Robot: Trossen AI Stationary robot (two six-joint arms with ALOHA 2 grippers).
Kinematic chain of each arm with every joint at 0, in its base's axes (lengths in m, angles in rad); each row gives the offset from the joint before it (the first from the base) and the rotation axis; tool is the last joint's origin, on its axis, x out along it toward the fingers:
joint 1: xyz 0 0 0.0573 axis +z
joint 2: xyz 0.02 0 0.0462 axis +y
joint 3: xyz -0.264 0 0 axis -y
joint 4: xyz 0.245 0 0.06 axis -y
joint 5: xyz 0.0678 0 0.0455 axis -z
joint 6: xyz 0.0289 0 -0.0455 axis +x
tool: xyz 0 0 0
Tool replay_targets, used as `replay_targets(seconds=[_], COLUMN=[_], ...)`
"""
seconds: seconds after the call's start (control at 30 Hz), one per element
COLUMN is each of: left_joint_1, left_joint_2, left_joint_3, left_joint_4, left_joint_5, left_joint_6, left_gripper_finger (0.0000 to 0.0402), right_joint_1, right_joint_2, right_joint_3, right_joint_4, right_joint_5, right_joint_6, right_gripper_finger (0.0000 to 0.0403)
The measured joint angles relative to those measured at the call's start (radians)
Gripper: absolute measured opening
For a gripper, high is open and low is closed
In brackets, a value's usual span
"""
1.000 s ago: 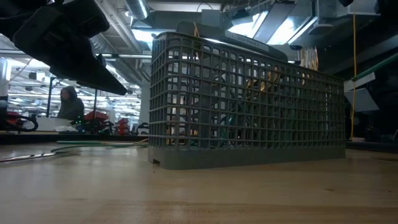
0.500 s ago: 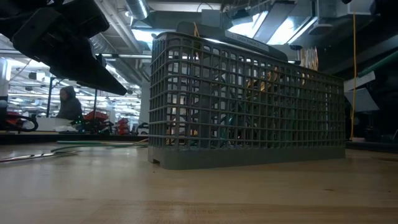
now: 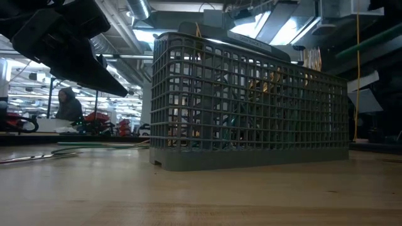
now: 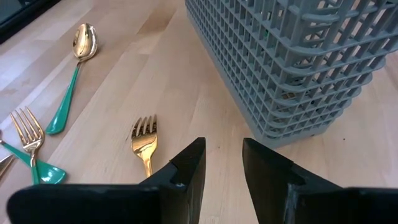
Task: Sort silverware
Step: Put the gold knife into the gray silverware organizer
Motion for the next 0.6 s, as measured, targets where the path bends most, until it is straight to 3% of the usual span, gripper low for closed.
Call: replay_targets(seconds=[0.33,0.6], left_joint_1=[0.000,0.000], left_joint_2=[0.000,0.000], left_joint_3=[0.000,0.000], left_joint_4=[0.000,0.000], left_joint_5=[0.000,0.000], left_joint_6=[0.000,0.022], left_gripper_finger=[0.0100,0.0100], right_joint_1=[-0.163,-0.203], right_joint_2=[-0.001,-0.001], right_joint_3=[0.000,0.000], right_joint_4=[0.001,0.001], right_joint_5=[-0.085,-0.172], right_joint_6=[-0.141,-0.171], right_gripper_finger=[0.0032,0.0032])
